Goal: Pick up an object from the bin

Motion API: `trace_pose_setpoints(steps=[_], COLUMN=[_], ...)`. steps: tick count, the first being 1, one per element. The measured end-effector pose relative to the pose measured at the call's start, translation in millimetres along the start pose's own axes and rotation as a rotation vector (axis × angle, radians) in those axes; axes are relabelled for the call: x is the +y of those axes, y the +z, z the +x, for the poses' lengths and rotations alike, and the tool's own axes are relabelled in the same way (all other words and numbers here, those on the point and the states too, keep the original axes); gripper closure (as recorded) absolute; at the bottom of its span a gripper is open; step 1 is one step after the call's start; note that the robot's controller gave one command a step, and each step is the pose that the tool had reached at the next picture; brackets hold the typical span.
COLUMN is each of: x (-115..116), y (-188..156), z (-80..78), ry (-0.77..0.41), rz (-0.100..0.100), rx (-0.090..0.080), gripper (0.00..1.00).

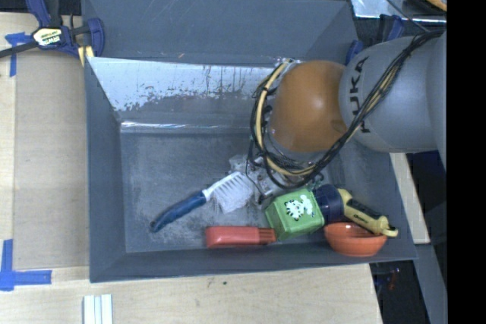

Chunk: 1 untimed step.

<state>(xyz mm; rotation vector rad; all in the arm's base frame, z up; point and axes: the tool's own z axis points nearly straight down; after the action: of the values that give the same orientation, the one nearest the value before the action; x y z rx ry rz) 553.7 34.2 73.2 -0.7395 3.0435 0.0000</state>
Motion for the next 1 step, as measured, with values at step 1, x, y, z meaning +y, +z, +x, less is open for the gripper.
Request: trace_pose_setpoints(steps=[1], x=[0.1], y=[-9.9], z=[0.5], ry=[0.002], rz=[0.0], rx=[0.0], gripper=[1.0])
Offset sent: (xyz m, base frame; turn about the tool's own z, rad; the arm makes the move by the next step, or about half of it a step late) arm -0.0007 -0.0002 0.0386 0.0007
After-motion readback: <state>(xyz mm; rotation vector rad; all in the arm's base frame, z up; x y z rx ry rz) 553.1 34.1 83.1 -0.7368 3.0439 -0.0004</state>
